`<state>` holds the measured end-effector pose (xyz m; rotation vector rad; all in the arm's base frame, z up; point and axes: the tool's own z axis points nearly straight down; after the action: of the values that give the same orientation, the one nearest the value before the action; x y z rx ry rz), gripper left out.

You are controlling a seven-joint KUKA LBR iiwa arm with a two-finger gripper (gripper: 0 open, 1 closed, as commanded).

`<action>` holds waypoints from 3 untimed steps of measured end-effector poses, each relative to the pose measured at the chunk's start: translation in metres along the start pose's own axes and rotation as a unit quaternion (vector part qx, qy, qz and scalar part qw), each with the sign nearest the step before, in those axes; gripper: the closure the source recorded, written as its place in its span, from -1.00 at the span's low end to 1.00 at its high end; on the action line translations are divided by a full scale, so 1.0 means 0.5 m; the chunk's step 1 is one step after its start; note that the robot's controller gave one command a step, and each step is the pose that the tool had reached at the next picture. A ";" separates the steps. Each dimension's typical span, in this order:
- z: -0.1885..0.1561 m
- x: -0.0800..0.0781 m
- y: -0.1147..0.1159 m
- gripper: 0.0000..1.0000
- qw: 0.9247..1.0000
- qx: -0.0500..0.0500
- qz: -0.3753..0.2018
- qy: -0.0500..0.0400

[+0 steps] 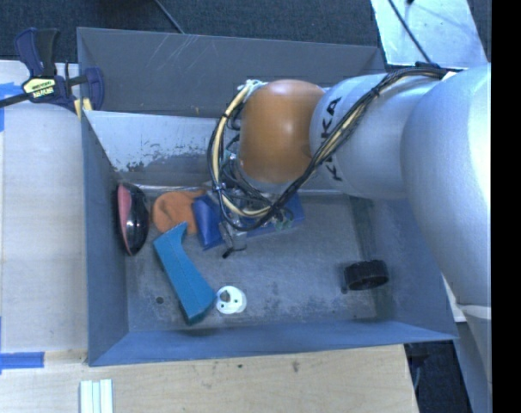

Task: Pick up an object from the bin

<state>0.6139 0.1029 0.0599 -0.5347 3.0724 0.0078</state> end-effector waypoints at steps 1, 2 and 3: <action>-0.006 0.000 0.000 1.00 1.000 0.000 -0.004 0.002; -0.030 0.000 0.000 1.00 1.000 0.000 -0.003 0.005; -0.067 0.002 0.000 1.00 1.000 0.000 -0.002 0.008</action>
Offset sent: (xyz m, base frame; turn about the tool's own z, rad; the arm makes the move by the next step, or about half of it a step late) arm 0.0000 0.0003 0.0655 0.0000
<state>0.6121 0.1024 0.0932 -0.5449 3.0871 0.0018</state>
